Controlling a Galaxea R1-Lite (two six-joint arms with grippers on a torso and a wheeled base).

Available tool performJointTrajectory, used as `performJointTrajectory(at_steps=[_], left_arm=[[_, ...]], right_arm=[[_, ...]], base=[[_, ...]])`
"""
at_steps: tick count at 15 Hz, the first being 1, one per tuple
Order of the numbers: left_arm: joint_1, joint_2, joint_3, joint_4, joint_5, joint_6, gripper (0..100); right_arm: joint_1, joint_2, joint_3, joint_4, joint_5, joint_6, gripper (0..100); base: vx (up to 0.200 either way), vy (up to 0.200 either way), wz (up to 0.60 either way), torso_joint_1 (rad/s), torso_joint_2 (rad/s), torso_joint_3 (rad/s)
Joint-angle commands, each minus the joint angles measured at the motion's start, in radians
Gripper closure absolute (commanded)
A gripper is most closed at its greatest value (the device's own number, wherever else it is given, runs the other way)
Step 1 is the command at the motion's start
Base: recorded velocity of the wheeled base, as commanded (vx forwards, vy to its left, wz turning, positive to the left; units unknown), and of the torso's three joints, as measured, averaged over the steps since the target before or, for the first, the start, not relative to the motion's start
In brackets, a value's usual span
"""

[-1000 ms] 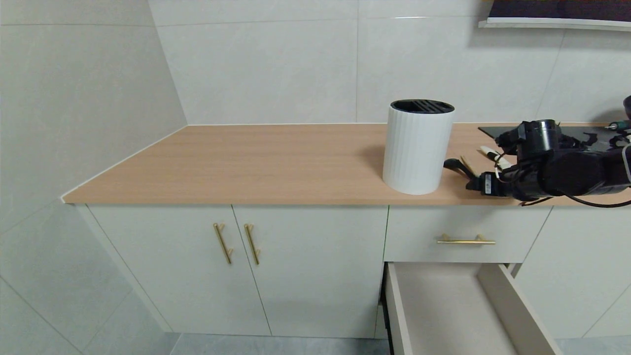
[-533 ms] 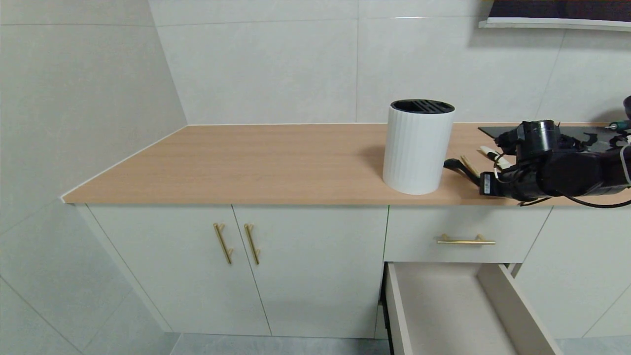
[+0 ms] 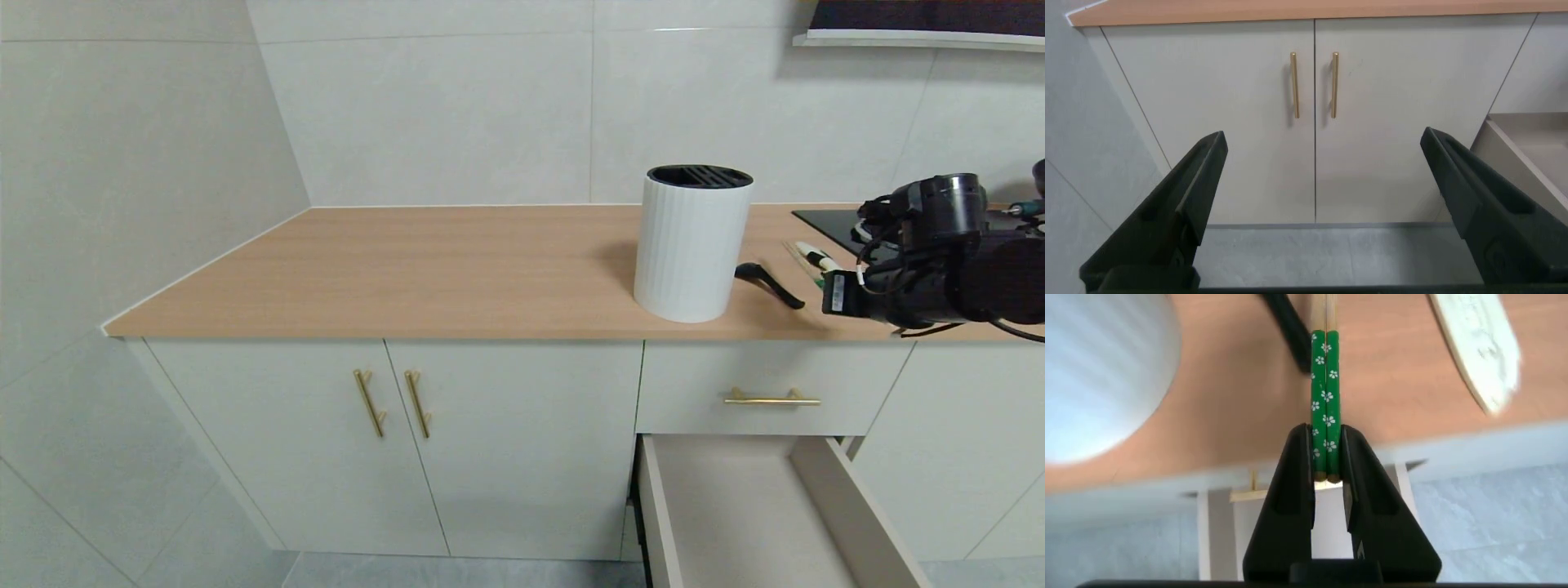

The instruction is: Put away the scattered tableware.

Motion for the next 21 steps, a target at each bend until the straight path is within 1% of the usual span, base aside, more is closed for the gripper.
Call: performJointTrajectory(at_steps=[1, 2, 4, 7, 9, 11, 12, 13, 14, 17, 21], left_arm=[[0.000, 0.002, 0.000, 0.001, 0.000, 0.000, 0], [0.000, 0.002, 0.000, -0.001, 0.000, 0.000, 0], [0.000, 0.002, 0.000, -0.001, 0.000, 0.000, 0], [0.000, 0.002, 0.000, 0.001, 0.000, 0.000, 0], [0.000, 0.002, 0.000, -0.001, 0.000, 0.000, 0], [0.000, 0.002, 0.000, 0.001, 0.000, 0.000, 0], [0.000, 0.002, 0.000, 0.001, 0.000, 0.000, 0], [0.000, 0.002, 0.000, -0.001, 0.000, 0.000, 0], [0.000, 0.002, 0.000, 0.001, 0.000, 0.000, 0], [0.000, 0.000, 0.000, 0.001, 0.000, 0.000, 0], [0.000, 0.002, 0.000, -0.001, 0.000, 0.000, 0]], right_arm=[[0.017, -0.238, 0.144, 0.032, 0.009, 0.001, 100], [0.027, -0.282, 0.159, 0.074, 0.016, 0.001, 100], [0.028, -0.376, 0.174, 0.190, 0.072, 0.003, 100], [0.027, -0.499, 0.174, 0.376, 0.174, 0.016, 100], [0.027, -0.551, 0.145, 0.523, 0.276, -0.008, 100], [0.028, -0.572, 0.098, 0.667, 0.342, -0.056, 100], [0.031, -0.568, 0.088, 0.696, 0.381, -0.060, 100], [0.033, -0.557, 0.098, 0.706, 0.444, -0.086, 100], [0.033, -0.537, 0.110, 0.709, 0.463, -0.119, 100], [0.040, -0.492, 0.141, 0.703, 0.467, -0.158, 100], [0.060, -0.440, 0.159, 0.701, 0.464, -0.174, 100]], base=[[0.000, 0.000, 0.00, 0.000, 0.00, 0.000], [0.000, 0.000, 0.00, 0.000, 0.00, 0.000], [0.000, 0.000, 0.00, 0.000, 0.00, 0.000], [0.000, 0.000, 0.00, 0.000, 0.00, 0.000], [0.000, 0.000, 0.00, 0.000, 0.00, 0.000], [0.000, 0.000, 0.00, 0.000, 0.00, 0.000], [0.000, 0.000, 0.00, 0.000, 0.00, 0.000], [0.000, 0.000, 0.00, 0.000, 0.00, 0.000], [0.000, 0.000, 0.00, 0.000, 0.00, 0.000], [0.000, 0.000, 0.00, 0.000, 0.00, 0.000], [0.000, 0.000, 0.00, 0.000, 0.00, 0.000]])
